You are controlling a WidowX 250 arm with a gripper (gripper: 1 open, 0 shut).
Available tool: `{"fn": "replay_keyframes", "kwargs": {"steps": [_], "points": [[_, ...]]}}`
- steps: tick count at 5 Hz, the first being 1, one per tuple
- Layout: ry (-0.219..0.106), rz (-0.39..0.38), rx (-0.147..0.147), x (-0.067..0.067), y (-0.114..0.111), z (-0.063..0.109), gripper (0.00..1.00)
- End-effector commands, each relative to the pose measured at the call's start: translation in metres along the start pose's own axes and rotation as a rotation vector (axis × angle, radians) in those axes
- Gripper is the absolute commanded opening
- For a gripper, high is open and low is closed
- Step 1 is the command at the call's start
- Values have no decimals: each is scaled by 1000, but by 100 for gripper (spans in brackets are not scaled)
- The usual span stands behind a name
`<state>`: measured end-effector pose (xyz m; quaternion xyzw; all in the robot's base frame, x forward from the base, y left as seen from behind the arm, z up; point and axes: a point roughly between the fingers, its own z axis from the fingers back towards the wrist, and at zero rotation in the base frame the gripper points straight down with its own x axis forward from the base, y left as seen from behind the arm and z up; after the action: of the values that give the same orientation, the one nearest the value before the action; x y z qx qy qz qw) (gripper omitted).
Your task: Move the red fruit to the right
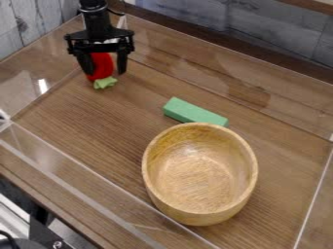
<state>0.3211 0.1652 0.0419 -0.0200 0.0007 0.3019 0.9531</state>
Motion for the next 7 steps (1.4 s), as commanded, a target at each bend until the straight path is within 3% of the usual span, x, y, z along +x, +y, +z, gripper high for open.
{"fn": "replay_keyframes", "kwargs": {"steps": [1,2,4,6,7], "points": [[-96,30,-12,20,-3,31,100],[-108,68,-7,29,1,33,100],[-123,232,9,26,19,47,100],[-131,241,4,22,23,40,100],[-128,183,-7,32,18,35,100]]}}
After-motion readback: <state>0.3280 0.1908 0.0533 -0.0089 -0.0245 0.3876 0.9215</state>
